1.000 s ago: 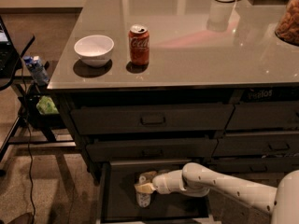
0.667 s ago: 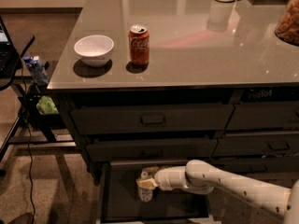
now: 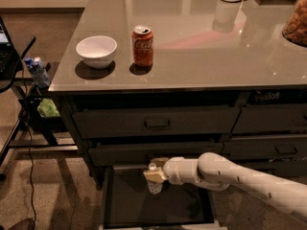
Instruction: Pick blue plastic bottle from bottom drawer and place on counter
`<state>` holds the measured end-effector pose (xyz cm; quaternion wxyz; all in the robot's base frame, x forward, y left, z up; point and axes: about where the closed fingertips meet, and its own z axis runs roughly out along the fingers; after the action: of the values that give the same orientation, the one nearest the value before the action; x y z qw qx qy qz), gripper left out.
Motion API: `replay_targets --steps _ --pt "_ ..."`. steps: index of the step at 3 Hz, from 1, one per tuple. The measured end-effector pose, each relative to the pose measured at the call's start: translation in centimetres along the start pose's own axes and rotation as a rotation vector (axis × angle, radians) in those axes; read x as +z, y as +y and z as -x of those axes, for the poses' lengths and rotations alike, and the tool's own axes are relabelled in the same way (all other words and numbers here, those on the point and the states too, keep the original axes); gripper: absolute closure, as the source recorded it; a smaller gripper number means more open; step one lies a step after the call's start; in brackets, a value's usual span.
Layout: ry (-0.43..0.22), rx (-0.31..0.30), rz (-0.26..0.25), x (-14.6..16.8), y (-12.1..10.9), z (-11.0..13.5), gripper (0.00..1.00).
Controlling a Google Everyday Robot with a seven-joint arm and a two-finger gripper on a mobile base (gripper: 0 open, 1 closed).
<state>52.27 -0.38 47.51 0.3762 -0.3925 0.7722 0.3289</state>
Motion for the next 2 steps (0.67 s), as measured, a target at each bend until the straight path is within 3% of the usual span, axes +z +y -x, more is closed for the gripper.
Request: replay_targets --steps 1,2 --pt "0.001 0.000 0.000 0.0 0.0 0.0 1.00" --pt "-0.007 -0.010 -0.010 -1.4 0.1 1.6 1.00"
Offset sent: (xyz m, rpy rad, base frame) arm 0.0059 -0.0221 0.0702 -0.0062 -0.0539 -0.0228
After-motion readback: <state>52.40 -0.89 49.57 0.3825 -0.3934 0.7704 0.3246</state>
